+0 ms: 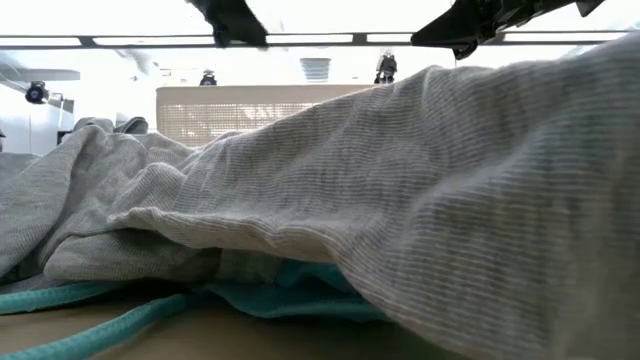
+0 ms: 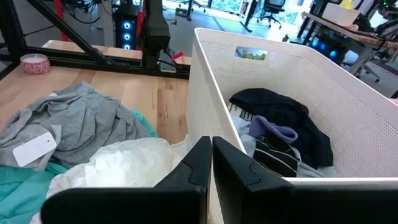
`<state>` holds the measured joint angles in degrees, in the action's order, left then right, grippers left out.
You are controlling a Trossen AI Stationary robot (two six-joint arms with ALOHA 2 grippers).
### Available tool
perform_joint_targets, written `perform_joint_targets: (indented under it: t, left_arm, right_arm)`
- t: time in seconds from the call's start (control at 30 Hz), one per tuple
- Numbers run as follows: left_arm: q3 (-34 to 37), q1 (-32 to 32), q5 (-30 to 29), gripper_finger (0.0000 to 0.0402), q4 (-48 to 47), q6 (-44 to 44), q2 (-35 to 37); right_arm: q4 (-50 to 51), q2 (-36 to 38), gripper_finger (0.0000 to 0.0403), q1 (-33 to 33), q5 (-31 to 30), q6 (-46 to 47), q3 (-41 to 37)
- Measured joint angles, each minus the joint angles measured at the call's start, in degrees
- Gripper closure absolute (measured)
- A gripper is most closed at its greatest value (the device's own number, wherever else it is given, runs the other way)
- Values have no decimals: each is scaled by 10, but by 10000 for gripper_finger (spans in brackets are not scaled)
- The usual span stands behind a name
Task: Sort clothes
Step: Put the top gray sock into the white bin
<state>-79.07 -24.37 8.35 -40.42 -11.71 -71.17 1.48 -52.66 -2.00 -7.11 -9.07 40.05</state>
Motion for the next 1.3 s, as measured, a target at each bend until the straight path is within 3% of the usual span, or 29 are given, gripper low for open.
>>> perform_joint_targets:
  t: [0.2, 0.27, 0.4, 0.53, 0.7, 0.83, 1.0, 1.2, 1.3]
  left_arm:
    - [9, 113, -2, 381, -14, -5, 57]
    - [9, 152, -4, 394, -19, 20, 63]
    - [15, 219, -10, 383, -22, 82, 57]
    - [38, 270, -70, 386, -26, 117, 38]
    - [99, 303, -84, 395, -12, 150, 12]
    - [162, 326, -84, 400, 57, 159, -6]
    - [220, 342, -60, 394, 137, 187, -32]
    - [239, 343, 46, 372, 197, 233, -81]
    - [238, 346, 72, 353, 237, 247, -112]
  right_arm:
    - [0, 0, 403, 0, 0, 0, 0]
    - [0, 0, 403, 0, 0, 0, 0]
    - [1, 0, 403, 0, 0, 4, 0]
    - [5, 0, 403, 0, 0, 5, 0]
    - [16, 0, 403, 0, 0, 8, 0]
    - [17, 0, 403, 0, 0, 8, 0]
    - [17, 0, 403, 0, 0, 9, 0]
    - [16, 0, 403, 0, 0, 9, 0]
    - [16, 0, 403, 0, 0, 9, 0]
